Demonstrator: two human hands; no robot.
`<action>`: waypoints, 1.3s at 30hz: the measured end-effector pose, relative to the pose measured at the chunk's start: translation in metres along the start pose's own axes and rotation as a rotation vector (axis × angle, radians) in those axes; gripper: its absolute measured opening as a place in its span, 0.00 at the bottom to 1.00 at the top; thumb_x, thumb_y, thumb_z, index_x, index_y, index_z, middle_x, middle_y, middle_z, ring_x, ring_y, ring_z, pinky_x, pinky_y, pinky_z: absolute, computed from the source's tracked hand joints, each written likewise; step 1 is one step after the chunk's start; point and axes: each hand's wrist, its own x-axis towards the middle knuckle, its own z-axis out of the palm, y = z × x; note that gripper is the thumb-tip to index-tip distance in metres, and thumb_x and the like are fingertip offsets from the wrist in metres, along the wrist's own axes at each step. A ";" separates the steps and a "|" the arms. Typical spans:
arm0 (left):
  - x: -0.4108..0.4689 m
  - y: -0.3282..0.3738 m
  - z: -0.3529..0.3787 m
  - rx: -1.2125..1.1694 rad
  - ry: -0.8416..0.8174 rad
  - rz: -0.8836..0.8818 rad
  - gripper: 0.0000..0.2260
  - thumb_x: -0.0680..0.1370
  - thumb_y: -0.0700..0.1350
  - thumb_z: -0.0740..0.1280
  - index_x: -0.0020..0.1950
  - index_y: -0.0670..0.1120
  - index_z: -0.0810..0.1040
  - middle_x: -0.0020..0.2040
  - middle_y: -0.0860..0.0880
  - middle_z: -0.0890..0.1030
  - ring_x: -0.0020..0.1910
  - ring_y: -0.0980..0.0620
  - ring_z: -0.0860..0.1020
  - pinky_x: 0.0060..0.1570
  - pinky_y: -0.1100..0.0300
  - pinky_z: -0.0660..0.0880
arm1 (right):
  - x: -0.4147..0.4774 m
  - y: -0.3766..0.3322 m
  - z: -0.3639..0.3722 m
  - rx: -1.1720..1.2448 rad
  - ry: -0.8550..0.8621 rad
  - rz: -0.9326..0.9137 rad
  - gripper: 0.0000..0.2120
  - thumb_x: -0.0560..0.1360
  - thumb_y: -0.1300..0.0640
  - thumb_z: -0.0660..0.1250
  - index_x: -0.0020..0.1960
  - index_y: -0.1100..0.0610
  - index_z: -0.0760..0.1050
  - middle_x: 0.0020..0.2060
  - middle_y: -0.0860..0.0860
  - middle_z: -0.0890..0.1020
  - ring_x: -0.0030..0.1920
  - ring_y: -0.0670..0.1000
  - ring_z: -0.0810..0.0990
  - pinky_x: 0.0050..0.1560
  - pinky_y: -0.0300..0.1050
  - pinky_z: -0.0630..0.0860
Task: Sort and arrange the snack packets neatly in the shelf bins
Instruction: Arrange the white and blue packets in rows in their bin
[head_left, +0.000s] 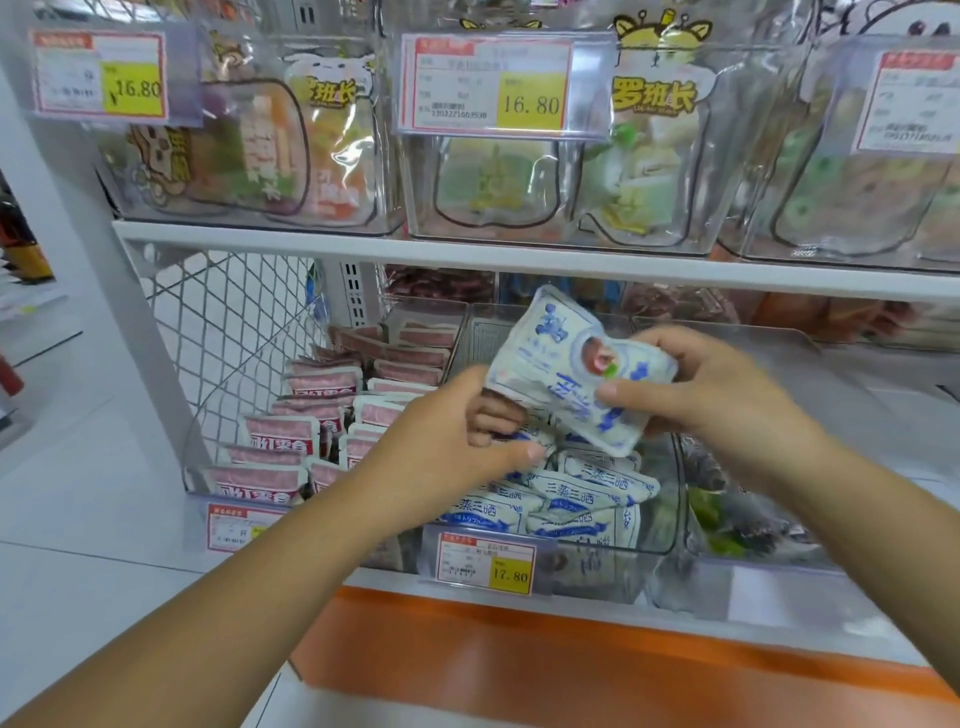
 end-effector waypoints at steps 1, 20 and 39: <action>-0.001 -0.002 0.001 0.124 -0.046 0.012 0.26 0.71 0.54 0.74 0.66 0.58 0.69 0.57 0.61 0.78 0.53 0.67 0.77 0.55 0.65 0.76 | -0.001 -0.005 -0.009 -0.090 0.040 -0.032 0.15 0.61 0.57 0.78 0.46 0.53 0.79 0.38 0.49 0.86 0.35 0.46 0.83 0.33 0.37 0.78; -0.003 -0.009 0.011 0.564 -0.245 0.132 0.15 0.74 0.61 0.68 0.60 0.61 0.78 0.55 0.61 0.73 0.54 0.60 0.74 0.56 0.55 0.72 | 0.018 0.005 0.039 -1.452 -0.667 -0.049 0.16 0.77 0.60 0.62 0.63 0.53 0.68 0.49 0.52 0.75 0.43 0.51 0.71 0.38 0.45 0.67; 0.009 -0.009 0.018 0.401 -0.169 0.201 0.14 0.78 0.55 0.65 0.64 0.61 0.76 0.57 0.63 0.76 0.58 0.65 0.69 0.61 0.60 0.69 | 0.036 -0.002 0.005 -1.203 -0.527 -0.023 0.09 0.78 0.50 0.64 0.54 0.50 0.81 0.51 0.46 0.83 0.50 0.47 0.80 0.54 0.45 0.76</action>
